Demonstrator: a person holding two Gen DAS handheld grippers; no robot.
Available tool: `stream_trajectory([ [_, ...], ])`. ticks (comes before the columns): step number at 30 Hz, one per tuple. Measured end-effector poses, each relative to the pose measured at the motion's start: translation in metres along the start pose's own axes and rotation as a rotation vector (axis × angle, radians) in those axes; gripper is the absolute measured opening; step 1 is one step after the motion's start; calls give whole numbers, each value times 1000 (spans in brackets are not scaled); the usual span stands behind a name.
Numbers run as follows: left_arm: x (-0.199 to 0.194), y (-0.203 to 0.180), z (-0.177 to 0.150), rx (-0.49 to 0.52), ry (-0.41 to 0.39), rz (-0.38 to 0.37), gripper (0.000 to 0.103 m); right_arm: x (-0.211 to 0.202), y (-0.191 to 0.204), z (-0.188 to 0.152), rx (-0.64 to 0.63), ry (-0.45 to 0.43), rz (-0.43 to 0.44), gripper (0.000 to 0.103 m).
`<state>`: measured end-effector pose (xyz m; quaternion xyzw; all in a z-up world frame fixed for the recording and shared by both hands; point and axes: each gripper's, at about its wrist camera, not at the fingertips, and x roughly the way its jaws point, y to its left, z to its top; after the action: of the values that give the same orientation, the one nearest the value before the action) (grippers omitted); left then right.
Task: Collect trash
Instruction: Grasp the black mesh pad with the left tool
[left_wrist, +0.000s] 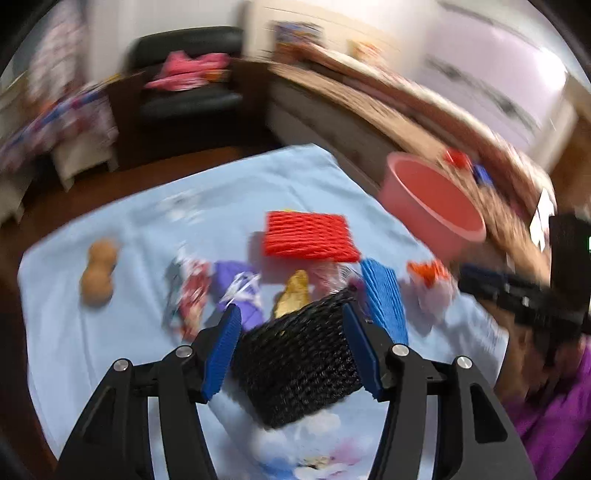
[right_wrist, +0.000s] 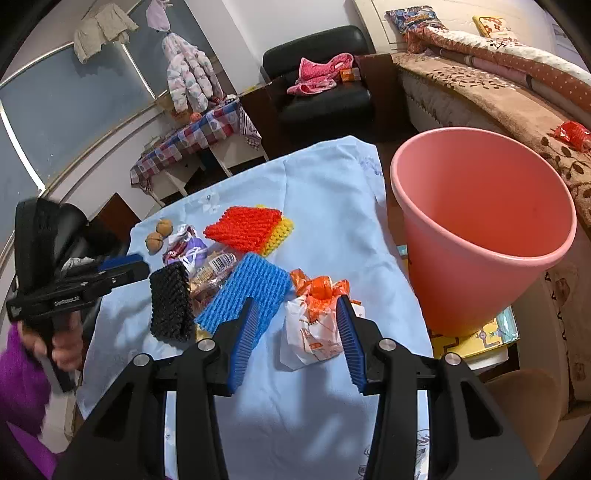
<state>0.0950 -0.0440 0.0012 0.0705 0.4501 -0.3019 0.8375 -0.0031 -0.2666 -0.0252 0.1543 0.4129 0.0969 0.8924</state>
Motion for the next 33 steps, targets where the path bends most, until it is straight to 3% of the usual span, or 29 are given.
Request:
stream_trajectory([
  [4, 27, -4, 7, 137, 99, -66, 57, 3, -3, -2, 20, 20, -17, 45],
  [7, 37, -4, 5, 173, 115, -83, 57, 5, -4, -4, 31, 34, -34, 45],
  [10, 41, -1, 1, 182, 115, -117, 45, 8, -5, -7, 43, 57, -46, 45],
  [12, 40, 0, -1, 198, 114, -122, 26, 10, -6, -8, 52, 72, -47, 45],
  [15, 36, 4, -7, 196, 117, -112, 11, 11, -4, -9, 52, 81, -51, 45],
  [24, -9, 12, -17, 76, -7, -126, 9, 11, 1, -10, 47, 81, -56, 45],
  [33, -36, 5, -21, -59, -99, -141, 9, 18, -2, -7, 40, 84, -122, 45],
])
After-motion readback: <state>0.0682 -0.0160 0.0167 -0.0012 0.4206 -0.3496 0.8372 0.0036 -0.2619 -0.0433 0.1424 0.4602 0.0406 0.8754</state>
